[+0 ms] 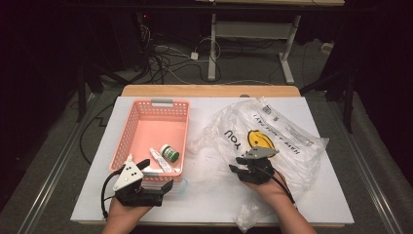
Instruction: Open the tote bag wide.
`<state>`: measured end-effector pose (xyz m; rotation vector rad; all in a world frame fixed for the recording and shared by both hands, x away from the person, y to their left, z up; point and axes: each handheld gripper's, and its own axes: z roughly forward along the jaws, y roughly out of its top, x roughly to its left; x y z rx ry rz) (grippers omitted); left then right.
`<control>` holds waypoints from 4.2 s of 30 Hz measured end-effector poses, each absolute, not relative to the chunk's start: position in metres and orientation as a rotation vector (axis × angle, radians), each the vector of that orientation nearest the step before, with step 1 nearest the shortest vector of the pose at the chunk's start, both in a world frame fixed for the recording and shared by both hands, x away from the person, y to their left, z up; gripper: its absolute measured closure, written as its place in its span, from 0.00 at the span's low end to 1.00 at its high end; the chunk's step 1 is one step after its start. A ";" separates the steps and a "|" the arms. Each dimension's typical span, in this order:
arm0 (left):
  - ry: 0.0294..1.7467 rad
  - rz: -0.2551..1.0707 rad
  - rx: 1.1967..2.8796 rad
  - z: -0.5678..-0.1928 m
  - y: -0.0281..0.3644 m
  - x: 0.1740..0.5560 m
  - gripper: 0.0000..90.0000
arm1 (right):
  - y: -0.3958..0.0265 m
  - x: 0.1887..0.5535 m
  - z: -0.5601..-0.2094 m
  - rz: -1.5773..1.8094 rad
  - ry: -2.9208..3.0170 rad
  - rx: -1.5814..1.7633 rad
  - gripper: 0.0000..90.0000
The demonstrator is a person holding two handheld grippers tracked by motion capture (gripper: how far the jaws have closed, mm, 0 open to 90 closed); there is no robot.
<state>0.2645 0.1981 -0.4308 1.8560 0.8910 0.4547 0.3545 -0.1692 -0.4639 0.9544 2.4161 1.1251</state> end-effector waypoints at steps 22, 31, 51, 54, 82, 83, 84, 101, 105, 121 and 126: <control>0.810 0.373 1.856 -0.430 0.185 0.259 0.25 | -0.184 0.348 -0.443 1.221 2.314 0.862 1.00; 0.771 0.341 1.873 -0.430 0.174 0.256 0.35 | -0.197 0.343 -0.425 1.287 2.244 0.867 1.00; 0.750 0.232 2.021 -0.457 0.043 0.306 0.46 | -0.209 0.337 -0.410 1.325 2.167 0.860 1.00; 0.779 0.263 2.065 -0.466 0.021 0.330 0.42 | -0.210 0.338 -0.410 1.330 2.167 0.856 1.00; 0.805 0.315 2.254 -0.478 -0.007 0.368 0.98 | -0.266 0.333 -0.352 1.404 1.883 0.904 1.00; 0.807 0.308 2.252 -0.479 -0.007 0.368 0.98 | -0.267 0.332 -0.347 1.401 1.871 0.898 1.00; 0.806 0.305 2.251 -0.479 -0.007 0.369 0.98 | -0.268 0.331 -0.342 1.406 1.860 0.896 1.00; 0.809 0.322 2.213 -0.472 -0.002 0.367 0.98 | -0.252 0.324 -0.353 1.427 1.876 0.866 1.00; 0.818 0.304 2.193 -0.473 0.001 0.365 0.98 | -0.250 0.326 -0.358 1.445 1.884 0.877 1.00; 0.667 0.179 2.034 -0.453 0.030 0.320 0.38 | -0.244 0.333 -0.369 1.466 1.909 0.911 1.00; 0.641 0.188 2.000 -0.439 0.043 0.308 0.26 | -0.243 0.333 -0.371 1.468 1.913 0.930 1.00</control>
